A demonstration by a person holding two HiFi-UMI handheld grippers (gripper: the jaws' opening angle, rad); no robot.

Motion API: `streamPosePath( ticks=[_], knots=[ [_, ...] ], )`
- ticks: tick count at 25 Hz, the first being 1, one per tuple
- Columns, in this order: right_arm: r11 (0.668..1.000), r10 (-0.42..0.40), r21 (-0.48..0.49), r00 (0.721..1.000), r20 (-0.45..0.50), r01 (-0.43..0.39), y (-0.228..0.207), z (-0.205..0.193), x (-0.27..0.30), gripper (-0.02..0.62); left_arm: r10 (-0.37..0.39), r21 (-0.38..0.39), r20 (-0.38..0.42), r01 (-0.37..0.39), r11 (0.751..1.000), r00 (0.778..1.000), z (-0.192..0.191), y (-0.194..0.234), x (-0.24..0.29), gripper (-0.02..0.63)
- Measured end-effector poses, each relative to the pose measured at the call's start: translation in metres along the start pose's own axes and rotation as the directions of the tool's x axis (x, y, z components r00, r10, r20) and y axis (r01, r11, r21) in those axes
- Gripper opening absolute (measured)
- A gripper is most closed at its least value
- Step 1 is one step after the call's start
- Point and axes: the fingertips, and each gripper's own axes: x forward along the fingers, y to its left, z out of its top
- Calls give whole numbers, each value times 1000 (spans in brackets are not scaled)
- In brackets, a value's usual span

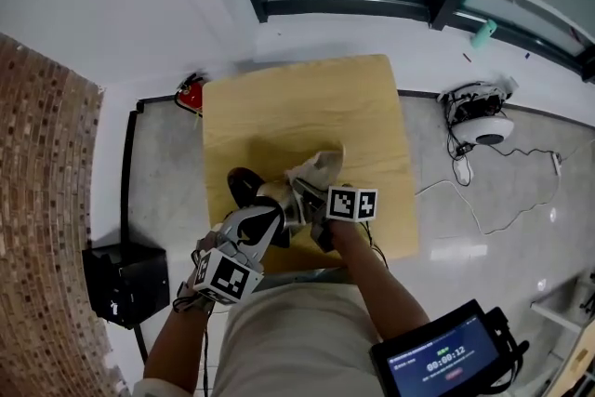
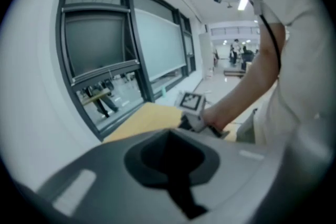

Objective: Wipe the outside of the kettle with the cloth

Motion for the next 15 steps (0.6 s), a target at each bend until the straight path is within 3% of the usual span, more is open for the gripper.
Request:
streamPosePath(
  ticks=[1, 3, 4, 5, 7, 8, 9, 11, 12, 13, 14, 15],
  knots=[
    [995, 89, -56, 996, 22, -87, 35, 5, -9, 84, 1, -2, 1, -1, 1000, 1000, 0, 0, 1, -3],
    [951, 255, -193, 965, 57, -240, 102, 11, -25, 84, 5, -8, 5, -5, 1000, 1000, 0, 1, 1, -3],
    [951, 245, -213, 967, 70, -226, 102, 9, -26, 86, 5, -11, 7, -5, 1000, 1000, -1, 2, 1, -3],
    [973, 172, -170, 981, 84, -156, 74, 4, -22, 86, 5, -13, 7, -5, 1000, 1000, -2, 2, 0, -3],
    [999, -30, 43, 998, 48, 28, -19, -14, -8, 86, 7, -13, 7, -7, 1000, 1000, -4, 3, 0, -3],
    [989, -91, 118, 996, 6, 90, -52, -22, -3, 86, 9, -12, 6, -9, 1000, 1000, -4, 3, 1, -3],
    [986, -100, 132, 995, -13, 101, -58, -23, -3, 84, 12, -10, 5, -12, 1000, 1000, -5, 2, 1, -3],
    [999, 50, 18, 998, 46, -51, 7, -3, -11, 84, 18, -5, 2, -18, 1000, 1000, -3, 2, 2, -3],
    [986, 146, -90, 986, 78, -139, 49, 8, -16, 84, 20, -4, 3, -20, 1000, 1000, -2, 1, 2, -3],
    [968, 184, -190, 979, 91, -165, 73, 13, -18, 86, 21, -3, 3, -21, 1000, 1000, -2, 1, 2, -3],
    [966, 148, -228, 984, 96, -122, 67, 12, -16, 86, 22, -4, 4, -22, 1000, 1000, -1, 1, 1, -3],
    [983, 56, -177, 994, 96, -39, 34, 6, -12, 84, 22, -6, 5, -22, 1000, 1000, -1, 2, 1, -3]
  ],
)
